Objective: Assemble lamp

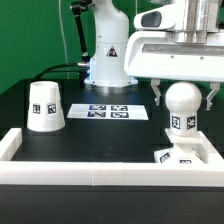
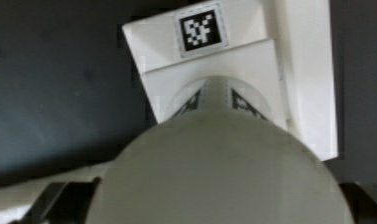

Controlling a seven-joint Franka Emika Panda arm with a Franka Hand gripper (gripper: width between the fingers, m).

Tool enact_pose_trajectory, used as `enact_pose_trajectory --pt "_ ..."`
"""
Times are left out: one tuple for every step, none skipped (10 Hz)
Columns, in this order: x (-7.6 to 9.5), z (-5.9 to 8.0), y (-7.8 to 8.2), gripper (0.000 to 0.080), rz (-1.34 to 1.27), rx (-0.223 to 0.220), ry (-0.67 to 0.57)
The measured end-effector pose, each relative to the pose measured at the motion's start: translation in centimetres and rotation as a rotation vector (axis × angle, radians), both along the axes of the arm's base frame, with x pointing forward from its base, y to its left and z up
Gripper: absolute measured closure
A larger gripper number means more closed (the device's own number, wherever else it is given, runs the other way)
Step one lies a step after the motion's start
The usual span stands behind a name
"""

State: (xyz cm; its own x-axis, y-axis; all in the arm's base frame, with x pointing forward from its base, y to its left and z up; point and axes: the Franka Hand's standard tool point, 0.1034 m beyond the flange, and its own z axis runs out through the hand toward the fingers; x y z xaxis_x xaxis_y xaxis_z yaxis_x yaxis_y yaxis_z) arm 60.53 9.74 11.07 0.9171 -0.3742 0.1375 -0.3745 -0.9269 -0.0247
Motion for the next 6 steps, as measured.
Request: enact_pose_trajectory --pt "0.00 -0.01 -0.08 0.0220 -0.045 0.012 0.000" --pt "0.00 -0.02 -0.08 0.0220 -0.090 0.024 0.001" --pt "-0.05 -0.06 -0.02 0.0220 -0.158 0.041 0.003" --pt "-0.07 -0.08 -0.01 0.0220 -0.194 0.052 0.005" --pt "-0.29 -0.08 0.04 0.0220 -0.344 0.091 0.030" --pt "-0.45 -0.05 0.09 0.0220 -0.472 0.127 0.059"
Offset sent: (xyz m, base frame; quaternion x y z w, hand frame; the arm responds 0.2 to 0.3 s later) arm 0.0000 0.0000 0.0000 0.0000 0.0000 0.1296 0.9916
